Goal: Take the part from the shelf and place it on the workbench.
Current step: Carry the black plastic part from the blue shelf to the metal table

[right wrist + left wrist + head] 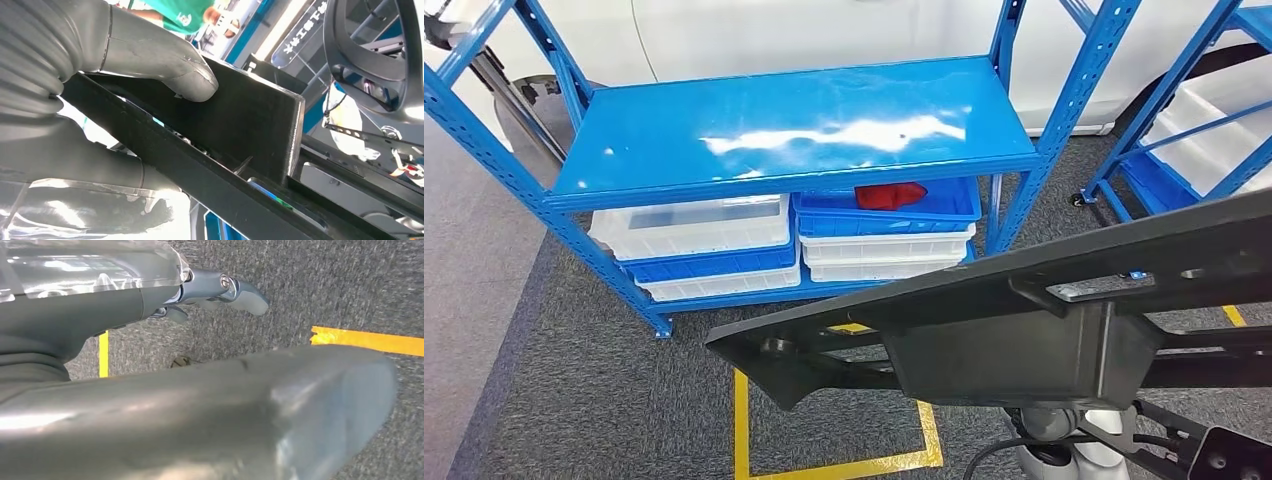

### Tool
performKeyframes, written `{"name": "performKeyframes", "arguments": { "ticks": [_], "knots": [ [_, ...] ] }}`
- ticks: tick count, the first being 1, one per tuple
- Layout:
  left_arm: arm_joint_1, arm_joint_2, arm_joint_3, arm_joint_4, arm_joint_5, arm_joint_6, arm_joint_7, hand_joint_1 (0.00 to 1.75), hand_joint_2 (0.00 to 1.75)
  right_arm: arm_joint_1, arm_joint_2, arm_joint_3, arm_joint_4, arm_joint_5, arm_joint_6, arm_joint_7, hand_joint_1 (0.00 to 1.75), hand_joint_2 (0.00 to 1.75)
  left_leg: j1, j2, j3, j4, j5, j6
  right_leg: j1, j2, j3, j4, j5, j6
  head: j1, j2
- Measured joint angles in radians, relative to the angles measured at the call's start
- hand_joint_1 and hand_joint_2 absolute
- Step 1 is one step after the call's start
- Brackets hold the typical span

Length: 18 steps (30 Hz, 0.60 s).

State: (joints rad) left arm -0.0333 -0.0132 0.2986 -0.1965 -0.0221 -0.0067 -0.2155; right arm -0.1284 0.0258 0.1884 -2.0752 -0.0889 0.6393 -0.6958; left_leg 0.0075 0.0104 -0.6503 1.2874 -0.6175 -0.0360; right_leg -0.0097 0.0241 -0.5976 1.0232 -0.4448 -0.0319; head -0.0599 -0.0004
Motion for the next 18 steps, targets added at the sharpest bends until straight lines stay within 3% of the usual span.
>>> {"name": "performKeyframes", "arguments": {
  "ticks": [2, 4, 6, 8, 10, 13, 14, 15, 16, 18],
  "knots": [
    [0.002, 0.000, 0.006, 0.000, 0.001, 0.004, 0.000, 0.00, 0.00, 0.000, 0.004, -0.022, 0.000, -0.001, 0.013, 0.000, 1.75, 1.75, 0.003, -0.011, 0.042, -0.097, 0.072, 0.003, 0.000, 0.019, 0.003, 0.001, 0.001, 0.002, 0.000, 0.000],
    [0.004, 0.000, 0.013, 0.000, 0.003, 0.011, 0.000, 0.00, 0.00, -0.002, 0.011, -0.039, 0.000, 0.002, 0.024, 0.000, 1.75, 1.75, 0.006, -0.052, 0.098, -0.226, 0.128, 0.011, 0.000, 0.038, 0.001, 0.003, 0.004, 0.009, 0.000, 0.000],
    [0.004, 0.001, 0.017, 0.000, 0.005, 0.019, 0.001, 0.00, 0.00, -0.006, 0.018, -0.048, 0.000, 0.010, 0.022, 0.000, 1.75, 1.75, 0.005, -0.077, 0.117, -0.277, 0.135, 0.018, -0.003, 0.056, -0.008, 0.003, 0.011, 0.023, 0.000, 0.000],
    [0.001, 0.003, 0.024, 0.000, 0.009, 0.029, 0.001, 0.00, 0.00, -0.008, 0.023, -0.051, -0.003, 0.022, 0.005, 0.000, 1.75, 1.75, 0.006, -0.062, 0.119, -0.288, 0.140, 0.027, -0.006, 0.070, -0.015, 0.000, 0.019, 0.038, 0.000, 0.000],
    [0.000, 0.005, 0.033, 0.000, 0.013, 0.037, 0.000, 0.00, 0.00, -0.013, 0.025, -0.052, -0.007, 0.031, -0.011, 0.000, 1.75, 1.75, 0.010, -0.041, 0.120, -0.303, 0.152, 0.041, -0.003, 0.046, -0.030, 0.028, -0.003, 0.048, 0.000, 0.000],
    [0.002, 0.007, 0.042, 0.000, 0.016, 0.047, -0.001, 0.00, 0.00, -0.020, 0.026, -0.052, -0.009, 0.036, -0.024, 0.000, 1.75, 1.75, 0.006, -0.005, 0.117, -0.308, 0.159, 0.051, -0.003, -0.007, -0.108, 0.204, -0.101, 0.055, 0.000, 0.000],
    [0.002, 0.008, 0.044, 0.000, 0.018, 0.053, -0.001, 0.00, 0.00, -0.021, 0.026, -0.052, -0.009, 0.037, -0.032, 0.000, 1.75, 1.75, 0.005, 0.007, 0.115, -0.308, 0.159, 0.052, -0.004, -0.012, -0.129, 0.257, -0.120, 0.058, 0.000, 0.000],
    [0.002, 0.009, 0.047, 0.000, 0.018, 0.062, -0.001, 0.00, 0.00, -0.021, 0.026, -0.052, -0.010, 0.040, -0.041, 0.000, 1.75, 1.75, 0.004, 0.019, 0.114, -0.306, 0.159, 0.052, -0.006, -0.015, -0.134, 0.278, -0.122, 0.059, 0.000, 0.000],
    [0.002, 0.010, 0.049, 0.000, 0.016, 0.073, -0.001, 0.00, 0.00, -0.022, 0.026, -0.050, -0.011, 0.044, -0.054, 0.000, 1.75, 1.75, 0.003, 0.030, 0.113, -0.304, 0.158, 0.051, -0.006, -0.019, -0.119, 0.259, -0.106, 0.060, 0.000, 0.000],
    [-0.001, 0.013, 0.054, 0.000, 0.005, 0.094, -0.004, 0.00, 0.00, -0.024, 0.022, -0.039, -0.024, 0.065, -0.102, 0.000, 1.75, 1.75, 0.002, 0.048, 0.112, -0.296, 0.154, 0.047, -0.004, -0.053, -0.043, 0.130, -0.052, 0.056, 0.000, 0.000]
  ]
}}
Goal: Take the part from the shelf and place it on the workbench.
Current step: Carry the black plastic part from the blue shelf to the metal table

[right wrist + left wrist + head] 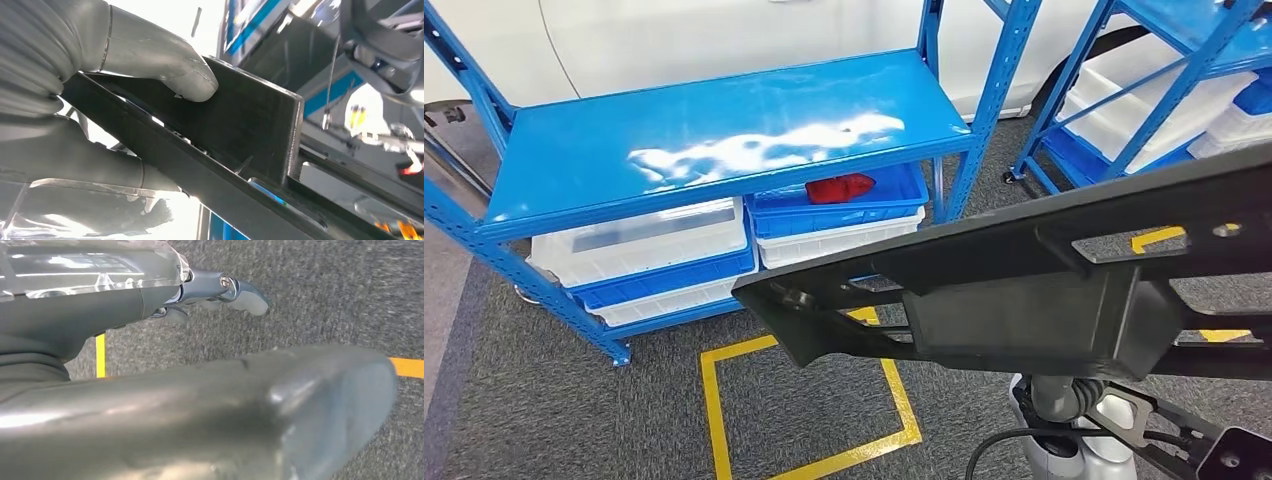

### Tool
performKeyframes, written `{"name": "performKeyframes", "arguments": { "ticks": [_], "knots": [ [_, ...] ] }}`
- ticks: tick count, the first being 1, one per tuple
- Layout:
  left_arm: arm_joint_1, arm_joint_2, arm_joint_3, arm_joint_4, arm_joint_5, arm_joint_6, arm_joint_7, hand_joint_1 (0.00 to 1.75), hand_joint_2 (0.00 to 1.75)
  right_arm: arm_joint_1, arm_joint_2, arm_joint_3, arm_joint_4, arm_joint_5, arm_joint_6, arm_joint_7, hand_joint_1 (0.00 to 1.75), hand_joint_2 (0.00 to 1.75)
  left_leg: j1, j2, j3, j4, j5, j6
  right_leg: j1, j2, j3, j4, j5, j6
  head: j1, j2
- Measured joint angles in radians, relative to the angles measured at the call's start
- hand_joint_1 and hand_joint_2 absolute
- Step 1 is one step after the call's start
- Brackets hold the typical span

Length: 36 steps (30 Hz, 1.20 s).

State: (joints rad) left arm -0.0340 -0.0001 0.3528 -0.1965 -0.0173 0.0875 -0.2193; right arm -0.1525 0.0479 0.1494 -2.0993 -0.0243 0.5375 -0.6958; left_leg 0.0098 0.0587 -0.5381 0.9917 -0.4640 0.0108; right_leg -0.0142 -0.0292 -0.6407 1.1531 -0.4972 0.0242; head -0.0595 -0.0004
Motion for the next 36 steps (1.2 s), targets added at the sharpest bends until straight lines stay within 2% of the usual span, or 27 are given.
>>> {"name": "performKeyframes", "arguments": {
  "ticks": [2, 3, 5, 7, 8, 10, 11, 12, 13, 14, 16, 17, 18, 20, 21, 22, 23, 25, 26, 27, 28, 29, 30, 32, 33, 34, 36],
  "knots": [
    [-0.001, 0.006, 0.003, 0.000, -0.015, 0.012, -0.009, 0.00, 0.00, 0.003, -0.011, 0.022, -0.031, 0.036, -0.082, 0.000, 1.75, 1.75, -0.006, 0.014, -0.001, 0.010, -0.007, -0.009, 0.007, -0.039, 0.058, -0.107, 0.028, -0.014, 0.000, 0.000],
    [0.000, 0.010, 0.005, 0.000, -0.021, 0.014, -0.014, 0.00, 0.00, 0.010, -0.021, 0.036, -0.052, 0.058, -0.134, 0.000, 1.75, 1.75, -0.008, 0.021, -0.001, 0.013, -0.009, -0.014, 0.011, -0.047, 0.064, -0.125, 0.028, -0.022, 0.000, 0.000],
    [0.002, 0.019, 0.006, 0.000, -0.035, 0.013, -0.020, 0.00, 0.00, 0.028, -0.050, 0.076, -0.097, 0.116, -0.262, 0.000, 1.75, 1.75, -0.010, 0.037, 0.000, 0.013, -0.011, -0.024, 0.013, -0.027, 0.060, -0.128, 0.033, -0.034, 0.000, 0.000],
    [0.003, 0.028, 0.006, 0.000, -0.048, 0.012, -0.020, 0.00, 0.00, 0.039, -0.084, 0.126, -0.135, 0.167, -0.376, 0.000, 1.75, 1.75, -0.006, 0.019, -0.007, 0.034, -0.034, -0.035, 0.009, -0.007, 0.058, -0.134, 0.040, -0.046, 0.000, 0.000],
    [0.003, 0.033, 0.006, 0.000, -0.053, 0.011, -0.020, 0.00, 0.00, 0.041, -0.097, 0.150, -0.147, 0.183, -0.414, 0.000, 1.75, 1.75, -0.004, -0.001, -0.022, 0.071, -0.062, -0.040, 0.007, 0.003, 0.056, -0.137, 0.044, -0.052, 0.000, 0.000],
    [0.006, 0.039, 0.006, 0.000, -0.062, 0.000, -0.022, 0.00, 0.00, 0.043, -0.124, 0.196, -0.165, 0.204, -0.471, 0.000, 1.75, 1.75, -0.001, -0.037, -0.075, 0.199, -0.133, -0.046, 0.006, 0.026, 0.052, -0.137, 0.048, -0.058, 0.000, 0.000],
    [0.007, 0.042, 0.006, 0.000, -0.068, -0.008, -0.026, 0.00, 0.00, 0.045, -0.139, 0.219, -0.171, 0.213, -0.496, 0.000, 1.75, 1.75, 0.000, -0.043, -0.101, 0.261, -0.157, -0.047, 0.006, 0.039, 0.050, -0.136, 0.049, -0.059, 0.000, 0.000],
    [0.008, 0.043, 0.006, 0.000, -0.073, -0.018, -0.032, 0.00, 0.00, 0.047, -0.155, 0.240, -0.176, 0.219, -0.517, 0.000, 1.75, 1.75, 0.000, -0.046, -0.116, 0.296, -0.161, -0.047, 0.007, 0.052, 0.049, -0.135, 0.050, -0.059, 0.000, 0.000],
    [0.008, 0.044, 0.006, 0.000, -0.079, -0.027, -0.039, 0.00, 0.00, 0.049, -0.170, 0.258, -0.179, 0.222, -0.534, 0.000, 1.75, 1.75, 0.000, -0.049, -0.112, 0.290, -0.145, -0.045, 0.007, 0.065, 0.048, -0.133, 0.051, -0.059, 0.000, 0.000],
    [0.007, 0.044, 0.006, 0.000, -0.084, -0.035, -0.046, 0.00, 0.00, 0.050, -0.182, 0.272, -0.183, 0.223, -0.546, 0.000, 1.75, 1.75, 0.000, -0.054, -0.090, 0.244, -0.111, -0.042, 0.008, 0.078, 0.049, -0.132, 0.052, -0.058, 0.000, 0.000],
    [0.003, 0.045, 0.005, 0.000, -0.095, -0.042, -0.055, 0.00, 0.00, 0.052, -0.201, 0.289, -0.189, 0.224, -0.561, 0.000, 1.75, 1.75, 0.001, -0.088, -0.025, 0.103, -0.044, -0.032, 0.009, 0.101, 0.047, -0.129, 0.053, -0.053, 0.000, 0.000],
    [0.001, 0.045, 0.004, 0.000, -0.100, -0.045, -0.058, 0.00, 0.00, 0.053, -0.209, 0.296, -0.191, 0.226, -0.569, 0.000, 1.75, 1.75, 0.001, -0.105, -0.001, 0.051, -0.028, -0.028, 0.009, 0.113, 0.044, -0.128, 0.055, -0.048, 0.000, 0.000],
    [0.000, 0.044, 0.003, 0.000, -0.106, -0.048, -0.059, 0.00, 0.00, 0.055, -0.217, 0.303, -0.193, 0.230, -0.580, 0.000, 1.75, 1.75, 0.000, -0.117, 0.011, 0.023, -0.024, -0.024, 0.008, 0.123, 0.040, -0.127, 0.059, -0.042, 0.000, 0.000],
    [-0.006, 0.044, -0.002, 0.000, -0.121, -0.056, -0.059, 0.00, 0.00, 0.063, -0.234, 0.315, -0.196, 0.242, -0.616, 0.000, 1.75, 1.75, -0.002, -0.109, 0.014, 0.011, -0.024, -0.017, 0.005, 0.144, 0.032, -0.129, 0.067, -0.027, 0.000, 0.000],
    [-0.009, 0.042, -0.007, 0.000, -0.130, -0.060, -0.057, 0.00, 0.00, 0.068, -0.242, 0.319, -0.197, 0.250, -0.638, 0.000, 1.75, 1.75, 0.000, -0.099, 0.015, 0.006, -0.020, -0.011, 0.005, 0.143, 0.029, -0.128, 0.067, -0.021, 0.000, 0.000],
    [-0.014, 0.040, -0.012, 0.000, -0.138, -0.062, -0.053, 0.00, 0.00, 0.073, -0.250, 0.323, -0.198, 0.255, -0.661, 0.000, 1.75, 1.75, 0.002, -0.088, 0.015, -0.001, -0.014, -0.004, 0.007, 0.128, 0.022, -0.115, 0.057, -0.017, 0.000, 0.000],
    [-0.018, 0.038, -0.017, 0.000, -0.145, -0.063, -0.047, 0.00, 0.00, 0.075, -0.259, 0.328, -0.200, 0.260, -0.682, 0.000, 1.75, 1.75, 0.004, -0.077, 0.015, -0.006, -0.009, 0.003, 0.009, 0.106, 0.008, -0.083, 0.035, -0.013, 0.000, 0.000],
    [-0.024, 0.032, -0.024, 0.000, -0.156, -0.063, -0.032, 0.00, 0.00, 0.076, -0.277, 0.344, -0.202, 0.263, -0.714, 0.000, 1.75, 1.75, 0.002, -0.054, 0.012, -0.009, -0.005, 0.010, 0.008, 0.056, -0.046, 0.036, -0.033, -0.008, 0.000, 0.000],
    [-0.025, 0.030, -0.026, 0.000, -0.159, -0.063, -0.025, 0.00, 0.00, 0.075, -0.284, 0.353, -0.201, 0.260, -0.722, 0.000, 1.75, 1.75, 0.001, -0.042, 0.010, -0.008, -0.005, 0.011, 0.006, 0.046, -0.075, 0.099, -0.060, -0.005, 0.000, 0.000],
    [-0.026, 0.028, -0.028, 0.000, -0.162, -0.063, -0.022, 0.00, 0.00, 0.075, -0.289, 0.359, -0.200, 0.256, -0.725, 0.000, 1.75, 1.75, 0.000, -0.029, 0.008, -0.006, -0.005, 0.010, 0.004, 0.041, -0.091, 0.139, -0.070, -0.003, 0.000, 0.000],
    [-0.027, 0.027, -0.030, 0.000, -0.164, -0.063, -0.021, 0.00, 0.00, 0.074, -0.293, 0.364, -0.199, 0.252, -0.726, 0.000, 1.75, 1.75, -0.001, -0.016, 0.007, -0.004, -0.006, 0.010, 0.003, 0.037, -0.089, 0.143, -0.063, -0.002, 0.000, 0.000],
    [-0.029, 0.025, -0.032, 0.000, -0.167, -0.063, -0.020, 0.00, 0.00, 0.072, -0.297, 0.367, -0.197, 0.247, -0.726, 0.001, 1.75, 1.75, -0.001, -0.004, 0.006, -0.003, -0.007, 0.008, 0.002, 0.031, -0.065, 0.105, -0.038, -0.002, 0.000, 0.000],
    [-0.032, 0.023, -0.033, 0.000, -0.168, -0.063, -0.020, 0.00, 0.00, 0.069, -0.299, 0.369, -0.196, 0.241, -0.724, 0.001, 1.75, 1.75, -0.001, 0.006, 0.007, -0.001, -0.008, 0.006, 0.002, 0.016, -0.025, 0.036, -0.006, -0.004, 0.000, 0.000],
    [-0.034, 0.020, -0.037, 0.000, -0.171, -0.062, -0.020, 0.00, 0.00, 0.059, -0.305, 0.372, -0.193, 0.227, -0.716, 0.001, 1.75, 1.75, -0.006, 0.023, 0.009, 0.003, -0.013, -0.002, 0.009, -0.026, 0.045, -0.091, 0.031, -0.015, 0.000, 0.000],
    [-0.035, 0.019, -0.038, 0.000, -0.171, -0.061, -0.020, 0.00, 0.00, 0.054, -0.306, 0.373, -0.192, 0.221, -0.710, 0.001, 1.75, 1.75, -0.008, 0.032, 0.010, 0.005, -0.015, -0.007, 0.013, -0.038, 0.060, -0.123, 0.036, -0.022, 0.000, 0.000],
    [-0.035, 0.019, -0.039, 0.000, -0.171, -0.059, -0.020, 0.00, 0.00, 0.050, -0.307, 0.373, -0.190, 0.216, -0.703, 0.001, 1.75, 1.75, -0.011, 0.040, 0.010, 0.005, -0.016, -0.013, 0.016, -0.038, 0.062, -0.132, 0.034, -0.029, 0.000, 0.000],
    [-0.035, 0.018, -0.039, 0.000, -0.171, -0.055, -0.019, 0.00, 0.00, 0.047, -0.307, 0.374, -0.187, 0.209, -0.686, 0.001, 1.75, 1.75, -0.009, 0.051, 0.012, 0.007, -0.021, -0.023, 0.015, -0.016, 0.058, -0.136, 0.041, -0.041, 0.000, 0.000]
  ]
}}
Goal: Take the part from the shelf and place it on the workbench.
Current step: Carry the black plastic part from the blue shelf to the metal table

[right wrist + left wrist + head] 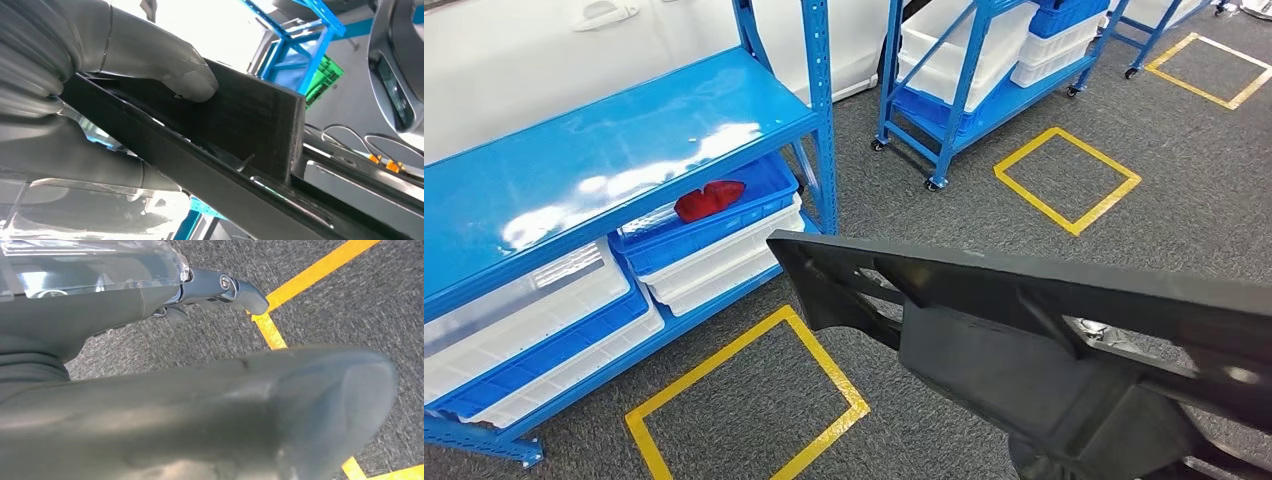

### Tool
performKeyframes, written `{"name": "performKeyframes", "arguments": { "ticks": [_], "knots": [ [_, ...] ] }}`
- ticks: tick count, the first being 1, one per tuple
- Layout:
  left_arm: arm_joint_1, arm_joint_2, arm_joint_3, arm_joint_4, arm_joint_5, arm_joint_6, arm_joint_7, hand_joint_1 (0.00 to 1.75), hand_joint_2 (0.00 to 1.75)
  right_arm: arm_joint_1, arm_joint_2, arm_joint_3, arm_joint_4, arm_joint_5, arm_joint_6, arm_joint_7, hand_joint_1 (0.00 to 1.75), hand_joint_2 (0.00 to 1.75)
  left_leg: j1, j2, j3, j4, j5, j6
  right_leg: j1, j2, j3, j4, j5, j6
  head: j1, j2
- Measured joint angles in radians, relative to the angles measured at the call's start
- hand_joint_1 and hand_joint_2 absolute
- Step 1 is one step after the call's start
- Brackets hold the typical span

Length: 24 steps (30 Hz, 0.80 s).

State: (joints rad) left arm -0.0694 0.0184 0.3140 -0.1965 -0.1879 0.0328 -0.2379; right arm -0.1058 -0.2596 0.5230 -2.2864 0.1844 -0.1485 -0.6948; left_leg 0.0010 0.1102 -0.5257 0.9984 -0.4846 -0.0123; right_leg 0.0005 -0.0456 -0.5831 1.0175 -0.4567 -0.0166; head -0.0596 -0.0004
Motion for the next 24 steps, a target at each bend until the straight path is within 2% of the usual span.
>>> {"name": "performKeyframes", "arguments": {
  "ticks": [2, 4, 5, 6, 7, 8, 9, 11, 12, 13, 15, 16, 17, 19, 20, 21, 22, 23, 24],
  "knots": [
    [0.004, -0.001, 0.000, 0.000, 0.001, 0.004, 0.003, 0.00, 0.00, -0.003, 0.000, 0.000, 0.002, -0.007, 0.018, 0.000, 1.75, 1.75, 0.004, -0.030, -0.014, 0.039, -0.034, -0.010, -0.004, 0.020, -0.002, -0.006, 0.007, -0.013, 0.000, 0.000],
    [0.013, -0.002, 0.000, 0.000, 0.000, 0.007, 0.010, 0.00, 0.00, -0.005, 0.001, 0.000, 0.003, -0.014, 0.032, 0.000, 1.75, 1.75, 0.008, -0.078, -0.063, 0.156, -0.103, -0.017, -0.006, 0.041, -0.005, -0.008, 0.012, -0.020, 0.000, 0.000],
    [0.018, -0.002, 0.000, 0.000, 0.000, 0.008, 0.014, 0.00, 0.00, -0.005, 0.002, 0.000, 0.004, -0.016, 0.037, 0.000, 1.75, 1.75, 0.008, -0.091, -0.095, 0.226, -0.133, -0.019, -0.005, 0.053, -0.008, -0.008, 0.014, -0.022, 0.000, 0.000],
    [0.023, -0.003, 0.000, 0.000, 0.000, 0.010, 0.017, 0.00, 0.00, -0.004, 0.002, 0.000, 0.005, -0.019, 0.040, 0.000, 1.75, 1.75, 0.008, -0.097, -0.118, 0.276, -0.146, -0.020, -0.004, 0.067, -0.009, -0.007, 0.015, -0.023, 0.000, 0.000],
    [0.026, -0.003, 0.000, 0.000, 0.000, 0.011, 0.019, 0.00, 0.00, -0.004, 0.002, -0.001, 0.006, -0.021, 0.042, 0.000, 1.75, 1.75, 0.008, -0.100, -0.125, 0.291, -0.139, -0.019, -0.004, 0.081, -0.010, -0.005, 0.016, -0.023, 0.000, 0.000],
    [0.028, -0.004, 0.000, 0.000, -0.001, 0.012, 0.020, 0.00, 0.00, -0.004, 0.002, -0.001, 0.006, -0.024, 0.044, 0.000, 1.75, 1.75, 0.008, -0.104, -0.114, 0.263, -0.112, -0.016, -0.003, 0.095, -0.010, -0.004, 0.016, -0.023, 0.000, 0.000],
    [0.029, -0.004, 0.000, 0.000, -0.001, 0.012, 0.021, 0.00, 0.00, -0.004, 0.003, -0.002, 0.007, -0.026, 0.050, 0.000, 1.75, 1.75, 0.008, -0.113, -0.086, 0.201, -0.073, -0.012, -0.003, 0.108, -0.010, -0.002, 0.016, -0.022, 0.000, 0.000],
    [0.029, -0.004, 0.002, 0.000, -0.001, 0.014, 0.022, 0.00, 0.00, -0.004, 0.007, -0.008, 0.007, -0.030, 0.071, 0.000, 1.75, 1.75, 0.009, -0.161, -0.026, 0.063, -0.013, -0.002, -0.004, 0.132, -0.012, 0.002, 0.017, -0.017, 0.000, 0.000],
    [0.030, -0.004, 0.003, 0.000, 0.000, 0.015, 0.022, 0.00, 0.00, -0.003, 0.010, -0.012, 0.007, -0.032, 0.082, 0.000, 1.75, 1.75, 0.009, -0.181, -0.010, 0.022, -0.002, 0.002, -0.006, 0.144, -0.016, 0.003, 0.019, -0.012, 0.000, 0.000],
    [0.030, -0.004, 0.004, 0.000, 0.000, 0.015, 0.022, 0.00, 0.00, -0.003, 0.013, -0.016, 0.007, -0.036, 0.093, 0.000, 1.75, 1.75, 0.008, -0.192, -0.004, 0.005, -0.001, 0.005, -0.008, 0.155, -0.020, 0.003, 0.022, -0.005, 0.000, 0.000],
    [0.028, -0.006, 0.005, 0.000, 0.000, 0.011, 0.021, 0.00, 0.00, 0.000, 0.019, -0.029, 0.008, -0.050, 0.124, 0.000, 1.75, 1.75, 0.007, -0.174, 0.000, -0.005, 0.004, 0.012, -0.011, 0.171, -0.027, 0.001, 0.029, 0.009, 0.000, 0.000],
    [0.027, -0.008, 0.007, 0.000, 0.001, 0.008, 0.019, 0.00, 0.00, 0.002, 0.022, -0.038, 0.008, -0.060, 0.144, 0.000, 1.75, 1.75, 0.009, -0.161, 0.003, -0.012, 0.009, 0.018, -0.010, 0.158, -0.031, 0.007, 0.024, 0.014, 0.000, 0.000],
    [0.027, -0.010, 0.010, 0.000, 0.003, 0.007, 0.017, 0.00, 0.00, 0.002, 0.026, -0.048, 0.008, -0.068, 0.165, 0.000, 1.75, 1.75, 0.011, -0.148, 0.006, -0.019, 0.014, 0.024, -0.007, 0.134, -0.042, 0.029, 0.008, 0.018, 0.000, 0.000],
    [0.029, -0.015, 0.017, 0.000, 0.008, 0.007, 0.016, 0.00, 0.00, 0.002, 0.036, -0.070, 0.011, -0.084, 0.206, 0.000, 1.75, 1.75, 0.011, -0.120, 0.006, -0.026, 0.018, 0.032, -0.006, 0.076, -0.091, 0.136, -0.056, 0.025, 0.000, 0.000],
    [0.031, -0.016, 0.021, 0.000, 0.009, 0.009, 0.016, 0.00, 0.00, 0.002, 0.042, -0.080, 0.014, -0.089, 0.223, 0.000, 1.75, 1.75, 0.009, -0.106, 0.005, -0.025, 0.018, 0.033, -0.009, 0.064, -0.124, 0.205, -0.088, 0.028, 0.000, 0.000],
    [0.033, -0.018, 0.024, 0.000, 0.010, 0.011, 0.016, 0.00, 0.00, 0.003, 0.049, -0.089, 0.017, -0.093, 0.236, 0.000, 1.75, 1.75, 0.008, -0.091, 0.004, -0.024, 0.017, 0.033, -0.012, 0.058, -0.148, 0.261, -0.109, 0.032, 0.000, 0.000],
    [0.033, -0.019, 0.026, 0.000, 0.011, 0.012, 0.016, 0.00, 0.00, 0.004, 0.054, -0.096, 0.020, -0.096, 0.243, 0.000, 1.75, 1.75, 0.008, -0.078, 0.003, -0.023, 0.016, 0.032, -0.015, 0.055, -0.156, 0.284, -0.110, 0.035, 0.000, 0.000],
    [0.032, -0.020, 0.027, 0.000, 0.011, 0.013, 0.016, 0.00, 0.00, 0.004, 0.057, -0.103, 0.022, -0.098, 0.248, 0.000, 1.75, 1.75, 0.008, -0.065, 0.003, -0.022, 0.015, 0.031, -0.017, 0.050, -0.143, 0.264, -0.092, 0.037, 0.000, 0.000],
    [0.030, -0.021, 0.028, 0.000, 0.011, 0.014, 0.016, 0.00, 0.00, 0.005, 0.060, -0.108, 0.024, -0.099, 0.250, 0.000, 1.75, 1.75, 0.008, -0.054, 0.004, -0.019, 0.013, 0.028, -0.020, 0.041, -0.109, 0.207, -0.062, 0.038, 0.000, 0.000]
  ]
}}
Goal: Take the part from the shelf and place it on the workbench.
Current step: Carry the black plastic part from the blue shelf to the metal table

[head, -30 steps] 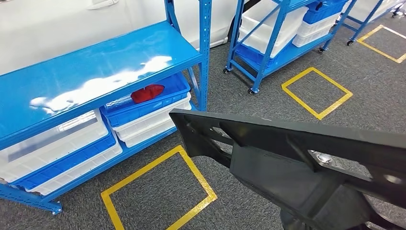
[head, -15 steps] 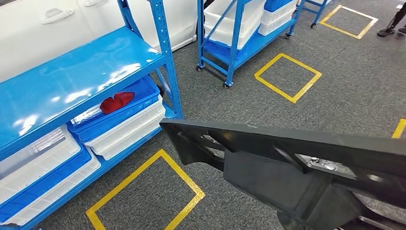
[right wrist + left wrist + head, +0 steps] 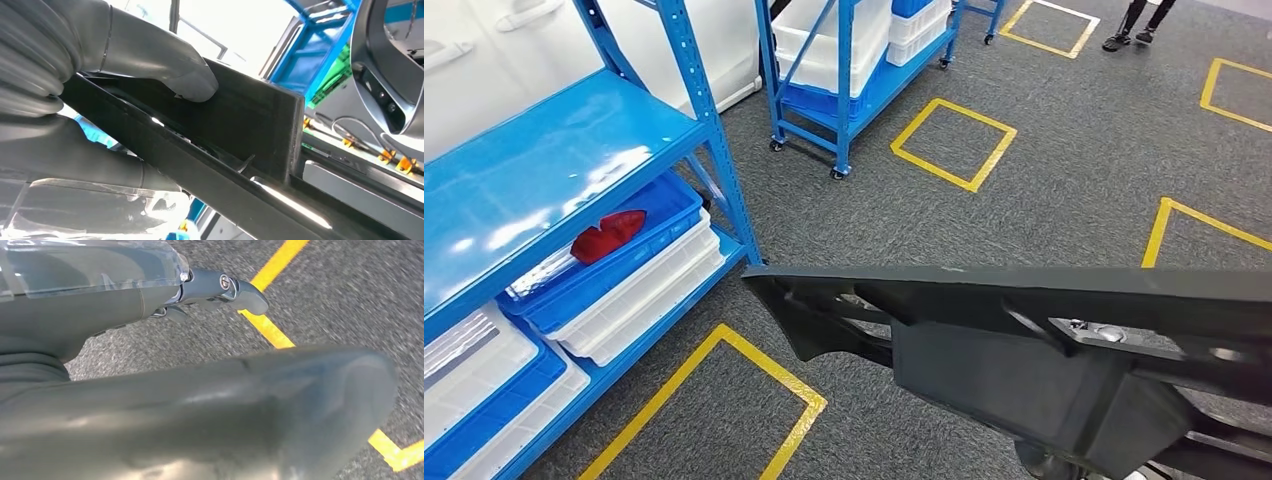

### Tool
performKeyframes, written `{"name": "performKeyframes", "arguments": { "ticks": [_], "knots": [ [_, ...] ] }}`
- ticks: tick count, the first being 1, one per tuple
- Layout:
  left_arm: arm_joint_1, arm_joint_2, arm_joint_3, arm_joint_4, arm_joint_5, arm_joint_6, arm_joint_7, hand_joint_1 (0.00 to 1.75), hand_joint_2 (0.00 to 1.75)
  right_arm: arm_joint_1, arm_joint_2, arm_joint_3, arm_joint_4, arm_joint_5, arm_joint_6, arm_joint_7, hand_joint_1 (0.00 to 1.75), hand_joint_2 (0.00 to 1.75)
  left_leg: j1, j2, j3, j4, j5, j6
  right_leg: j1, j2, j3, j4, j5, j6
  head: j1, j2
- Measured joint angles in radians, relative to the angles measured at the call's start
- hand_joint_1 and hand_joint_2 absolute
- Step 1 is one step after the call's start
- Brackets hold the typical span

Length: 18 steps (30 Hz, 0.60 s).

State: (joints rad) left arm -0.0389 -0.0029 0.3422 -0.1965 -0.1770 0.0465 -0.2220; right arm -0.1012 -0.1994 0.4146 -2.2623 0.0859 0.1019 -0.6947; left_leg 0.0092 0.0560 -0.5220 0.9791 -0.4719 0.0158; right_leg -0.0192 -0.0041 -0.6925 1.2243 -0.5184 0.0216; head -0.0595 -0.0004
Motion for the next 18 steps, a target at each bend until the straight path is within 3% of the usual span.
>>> {"name": "performKeyframes", "arguments": {
  "ticks": [2, 3, 4, 6, 7, 9, 11, 12, 13, 14, 15, 17, 18],
  "knots": [
    [-0.002, -0.003, 0.001, 0.000, 0.000, 0.000, 0.000, 0.00, 0.00, -0.001, 0.005, -0.009, 0.002, 0.000, 0.005, 0.000, 1.75, 1.75, -0.003, 0.019, 0.002, 0.008, -0.008, -0.009, 0.002, -0.041, 0.078, -0.142, 0.047, -0.005, 0.000, 0.000],
    [-0.003, -0.003, 0.003, 0.000, 0.000, 0.000, -0.001, 0.00, 0.00, -0.001, 0.009, -0.013, 0.003, -0.001, 0.010, 0.000, 1.75, 1.75, -0.004, 0.027, 0.003, 0.011, -0.012, -0.015, 0.005, -0.054, 0.100, -0.184, 0.056, -0.010, 0.000, 0.000],
    [-0.003, -0.004, 0.005, 0.000, 0.001, 0.000, -0.002, 0.00, 0.00, -0.001, 0.012, -0.018, 0.005, -0.002, 0.015, 0.000, 1.75, 1.75, -0.007, 0.035, 0.003, 0.014, -0.015, -0.020, 0.009, -0.060, 0.108, -0.202, 0.056, -0.017, 0.000, 0.000],
    [-0.003, -0.007, 0.011, 0.000, 0.001, 0.000, -0.003, 0.00, 0.00, 0.000, 0.019, -0.028, 0.008, -0.006, 0.027, -0.001, 1.75, 1.75, -0.006, 0.052, 0.006, 0.014, -0.019, -0.031, 0.013, -0.037, 0.104, -0.203, 0.059, -0.030, 0.000, 0.000],
    [-0.004, -0.009, 0.014, 0.000, 0.001, -0.001, -0.003, 0.00, 0.00, 0.000, 0.022, -0.033, 0.010, -0.011, 0.034, 0.000, 1.75, 1.75, -0.004, 0.046, 0.005, 0.018, -0.025, -0.036, 0.012, -0.027, 0.103, -0.206, 0.062, -0.036, 0.000, 0.000],
    [-0.005, -0.013, 0.016, 0.000, 0.001, 0.000, -0.002, 0.00, 0.00, -0.001, 0.029, -0.044, 0.012, -0.025, 0.052, 0.000, 1.75, 1.75, 0.002, 0.006, -0.017, 0.073, -0.066, -0.044, 0.009, -0.009, 0.103, -0.212, 0.068, -0.048, 0.000, 0.000],
    [-0.002, -0.015, 0.019, 0.000, 0.001, 0.004, 0.002, 0.00, 0.00, 0.000, 0.041, -0.058, 0.017, -0.037, 0.078, 0.000, 1.75, 1.75, 0.003, -0.037, -0.078, 0.209, -0.135, -0.047, 0.009, 0.012, 0.100, -0.213, 0.070, -0.053, 0.000, 0.000],
    [0.001, -0.015, 0.021, 0.000, 0.001, 0.006, 0.005, 0.00, 0.00, 0.002, 0.048, -0.065, 0.020, -0.039, 0.091, 0.000, 1.75, 1.75, 0.003, -0.044, -0.109, 0.274, -0.158, -0.048, 0.010, 0.024, 0.099, -0.212, 0.071, -0.055, 0.000, 0.000],
    [0.003, -0.015, 0.023, 0.000, 0.001, 0.007, 0.006, 0.00, 0.00, 0.004, 0.055, -0.072, 0.024, -0.040, 0.100, 0.000, 1.75, 1.75, 0.003, -0.046, -0.129, 0.312, -0.163, -0.047, 0.012, 0.037, 0.099, -0.211, 0.071, -0.055, 0.000, 0.000],
    [0.004, -0.016, 0.024, 0.000, 0.001, 0.008, 0.006, 0.00, 0.00, 0.006, 0.061, -0.078, 0.027, -0.040, 0.106, 0.000, 1.75, 1.75, 0.003, -0.048, -0.128, 0.305, -0.144, -0.045, 0.012, 0.051, 0.100, -0.210, 0.071, -0.055, 0.000, 0.000],
    [0.004, -0.016, 0.024, 0.000, 0.000, 0.008, 0.006, 0.00, 0.00, 0.007, 0.066, -0.084, 0.030, -0.040, 0.110, 0.000, 1.75, 1.75, 0.003, -0.052, -0.109, 0.258, -0.109, -0.043, 0.012, 0.064, 0.101, -0.209, 0.071, -0.055, 0.000, 0.000],
    [0.005, -0.017, 0.025, 0.000, 0.000, 0.009, 0.006, 0.00, 0.00, 0.008, 0.073, -0.091, 0.034, -0.040, 0.112, 0.000, 1.75, 1.75, 0.005, -0.098, -0.051, 0.114, -0.036, -0.035, 0.012, 0.089, 0.100, -0.204, 0.070, -0.051, 0.000, 0.000],
    [0.005, -0.017, 0.026, 0.000, 0.000, 0.009, 0.007, 0.00, 0.00, 0.008, 0.076, -0.094, 0.036, -0.040, 0.113, 0.000, 1.75, 1.75, 0.006, -0.120, -0.030, 0.063, -0.018, -0.032, 0.012, 0.100, 0.096, -0.202, 0.071, -0.046, 0.000, 0.000]
  ]
}}
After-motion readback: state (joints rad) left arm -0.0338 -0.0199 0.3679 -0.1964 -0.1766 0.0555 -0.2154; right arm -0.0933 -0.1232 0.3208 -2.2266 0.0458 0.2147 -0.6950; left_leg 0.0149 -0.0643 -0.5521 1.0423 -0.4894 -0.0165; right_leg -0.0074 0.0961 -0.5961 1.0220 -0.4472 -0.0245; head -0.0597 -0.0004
